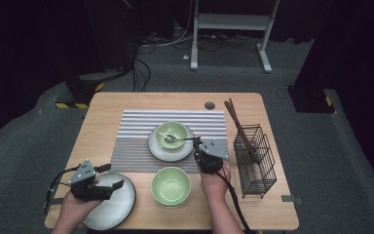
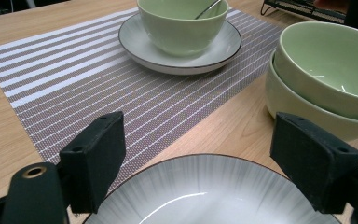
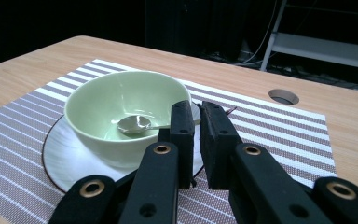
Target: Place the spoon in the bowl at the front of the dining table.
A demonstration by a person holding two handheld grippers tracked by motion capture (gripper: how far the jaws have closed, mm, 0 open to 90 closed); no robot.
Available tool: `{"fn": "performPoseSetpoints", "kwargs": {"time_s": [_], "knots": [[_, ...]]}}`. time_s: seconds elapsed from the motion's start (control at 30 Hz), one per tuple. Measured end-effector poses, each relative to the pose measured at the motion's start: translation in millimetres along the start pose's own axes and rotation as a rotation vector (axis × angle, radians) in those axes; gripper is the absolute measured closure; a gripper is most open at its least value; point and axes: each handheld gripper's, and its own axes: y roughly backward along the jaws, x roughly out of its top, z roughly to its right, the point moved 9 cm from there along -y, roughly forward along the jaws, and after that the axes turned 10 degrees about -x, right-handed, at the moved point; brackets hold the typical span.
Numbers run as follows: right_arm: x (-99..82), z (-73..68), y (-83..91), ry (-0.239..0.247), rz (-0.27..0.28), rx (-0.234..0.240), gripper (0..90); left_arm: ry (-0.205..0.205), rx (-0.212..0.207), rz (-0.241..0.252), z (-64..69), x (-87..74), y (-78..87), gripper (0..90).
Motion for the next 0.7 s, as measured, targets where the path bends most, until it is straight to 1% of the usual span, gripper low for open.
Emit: {"fn": "performPoseSetpoints", "kwargs": {"time_s": [0.17, 0.3, 0.4, 0.53, 0.6, 0.7], "knots": [[0.1, 2.7, -8.4, 0.001, -0.007, -0.014, 82.8, 0.005, -0.001, 0.003, -0.2, 0.3, 1.0, 18.4], [0.6, 6.9, -14.5, 0.008, -0.014, -0.034, 82.5, 0.000, -0.004, 0.002, -0.3, 1.0, 2.0, 18.4], [2.3, 9.8, -18.5, 0.004, -0.015, -0.045, 82.2, 0.005, -0.005, 0.008, 0.0, 1.7, 1.8, 18.4], [4.4, 13.7, -24.8, 0.008, -0.016, -0.058, 81.9, 0.000, -0.009, 0.002, 0.7, 1.5, 2.0, 18.4], [5.2, 15.9, -28.2, 0.011, -0.009, -0.066, 81.7, 0.006, -0.009, 0.010, 1.0, 2.1, 1.8, 18.4], [4.3, 18.2, -31.9, 0.009, -0.014, -0.074, 81.6, 0.010, -0.010, 0.014, 1.1, 2.9, 2.1, 18.4]]}}
